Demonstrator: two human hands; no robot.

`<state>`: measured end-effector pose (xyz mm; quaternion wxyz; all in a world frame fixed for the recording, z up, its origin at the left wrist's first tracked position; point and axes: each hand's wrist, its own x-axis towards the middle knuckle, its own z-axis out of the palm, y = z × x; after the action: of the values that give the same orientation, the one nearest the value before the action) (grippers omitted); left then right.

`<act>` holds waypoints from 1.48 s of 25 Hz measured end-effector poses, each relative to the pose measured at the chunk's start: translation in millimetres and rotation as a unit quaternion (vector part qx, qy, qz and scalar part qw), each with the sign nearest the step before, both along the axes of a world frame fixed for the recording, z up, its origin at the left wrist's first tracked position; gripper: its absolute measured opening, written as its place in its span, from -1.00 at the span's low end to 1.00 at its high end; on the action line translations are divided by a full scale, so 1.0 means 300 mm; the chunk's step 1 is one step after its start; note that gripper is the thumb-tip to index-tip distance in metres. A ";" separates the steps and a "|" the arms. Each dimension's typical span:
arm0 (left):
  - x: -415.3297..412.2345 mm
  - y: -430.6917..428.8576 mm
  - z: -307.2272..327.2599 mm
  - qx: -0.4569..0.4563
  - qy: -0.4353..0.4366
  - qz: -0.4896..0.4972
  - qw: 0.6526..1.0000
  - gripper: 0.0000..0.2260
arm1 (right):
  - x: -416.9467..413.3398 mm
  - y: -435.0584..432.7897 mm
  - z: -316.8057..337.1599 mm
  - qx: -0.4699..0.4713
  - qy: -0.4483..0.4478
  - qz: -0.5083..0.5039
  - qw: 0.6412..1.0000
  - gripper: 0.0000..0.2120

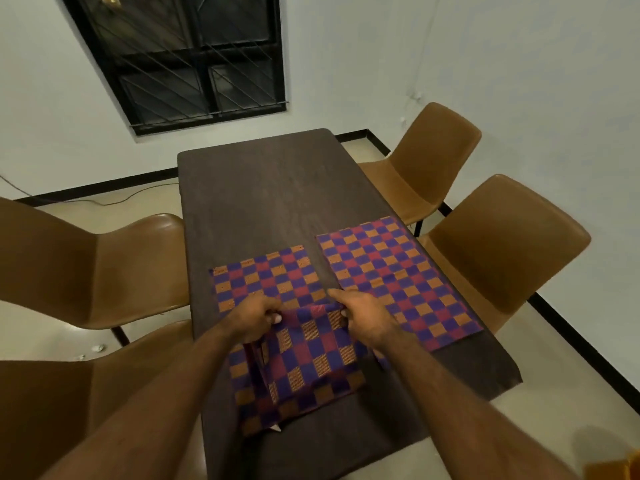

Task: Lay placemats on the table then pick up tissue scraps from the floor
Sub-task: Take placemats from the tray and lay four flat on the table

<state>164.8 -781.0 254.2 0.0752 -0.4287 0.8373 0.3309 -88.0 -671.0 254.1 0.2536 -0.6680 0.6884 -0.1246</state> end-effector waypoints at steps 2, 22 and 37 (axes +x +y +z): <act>0.038 -0.055 -0.075 0.028 0.004 0.018 0.999 -0.82 | 0.034 -0.056 -0.067 0.007 -0.013 0.001 1.000 -0.44; -0.207 0.244 -0.361 -0.050 0.028 0.112 0.992 -0.14 | 0.120 -0.133 -0.389 0.008 -0.319 -0.255 0.913 -0.48; -0.017 -0.194 -0.121 -0.162 0.210 0.326 0.907 -0.81 | 0.101 -0.267 -0.363 0.037 -0.140 -0.244 0.959 -0.28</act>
<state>159.8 -839.3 218.0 -0.2851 -0.6047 0.6894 0.2788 -57.6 -751.2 145.2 0.3335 -0.4459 0.7923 -0.2494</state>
